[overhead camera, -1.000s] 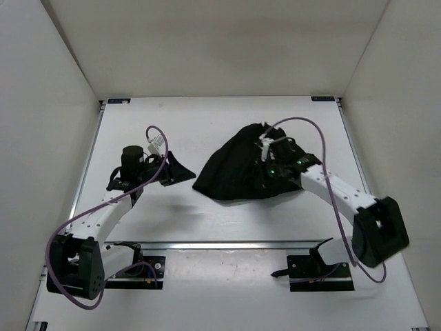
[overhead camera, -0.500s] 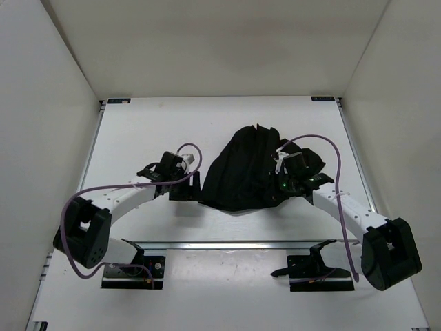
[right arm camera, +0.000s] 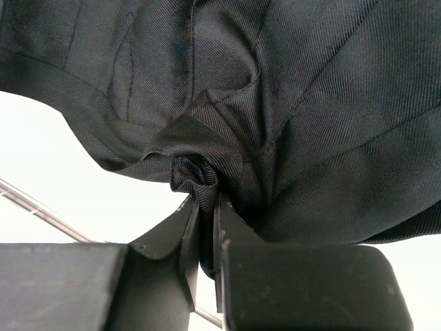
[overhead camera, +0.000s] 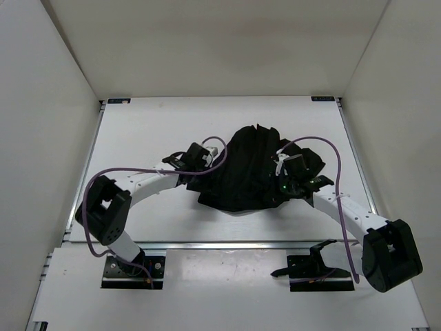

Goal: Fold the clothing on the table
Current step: Flatten the skirt out

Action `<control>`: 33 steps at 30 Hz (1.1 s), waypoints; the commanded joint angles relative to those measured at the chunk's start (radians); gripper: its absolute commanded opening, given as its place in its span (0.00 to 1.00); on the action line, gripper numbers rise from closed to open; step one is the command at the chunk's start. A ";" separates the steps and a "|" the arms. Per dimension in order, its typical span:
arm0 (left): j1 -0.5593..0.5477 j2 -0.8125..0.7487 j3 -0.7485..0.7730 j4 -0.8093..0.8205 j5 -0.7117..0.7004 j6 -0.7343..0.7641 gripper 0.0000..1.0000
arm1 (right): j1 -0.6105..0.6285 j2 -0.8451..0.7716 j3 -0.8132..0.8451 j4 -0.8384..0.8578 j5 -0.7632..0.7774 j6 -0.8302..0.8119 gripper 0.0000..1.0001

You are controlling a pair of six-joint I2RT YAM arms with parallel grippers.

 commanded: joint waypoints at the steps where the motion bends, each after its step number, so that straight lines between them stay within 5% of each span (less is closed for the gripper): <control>1: -0.049 0.040 0.077 -0.014 -0.044 0.001 0.78 | 0.000 -0.021 -0.009 0.030 -0.002 -0.003 0.00; 6: -0.092 0.105 0.142 -0.052 -0.083 -0.010 0.74 | 0.004 -0.038 -0.013 0.029 0.006 -0.003 0.00; 10: -0.091 0.160 0.173 -0.089 -0.080 0.008 0.36 | 0.013 -0.054 -0.027 0.036 -0.013 -0.012 0.00; 12: -0.091 0.179 0.180 -0.100 -0.066 0.013 0.00 | 0.007 -0.067 -0.038 0.036 -0.033 -0.024 0.00; 14: -0.083 0.191 0.211 -0.115 -0.049 0.030 0.00 | -0.004 -0.107 -0.061 0.049 -0.060 -0.037 0.01; 17: -0.048 0.187 0.353 -0.188 -0.014 0.051 0.00 | -0.036 -0.180 -0.076 0.014 -0.093 -0.052 0.26; 25: 0.003 0.159 0.916 -0.221 0.158 -0.057 0.00 | -0.308 -0.383 -0.062 -0.116 -0.128 -0.014 0.39; 27: 0.001 0.153 0.950 -0.224 0.198 -0.097 0.00 | -0.403 -0.371 -0.072 -0.135 -0.203 -0.006 0.39; 29: 0.033 0.087 0.834 -0.119 0.224 -0.142 0.00 | -0.434 -0.354 -0.058 -0.148 -0.209 0.012 0.39; 33: 0.229 -0.230 0.250 0.213 0.203 -0.295 0.00 | -0.321 -0.315 -0.049 -0.136 -0.136 0.063 0.39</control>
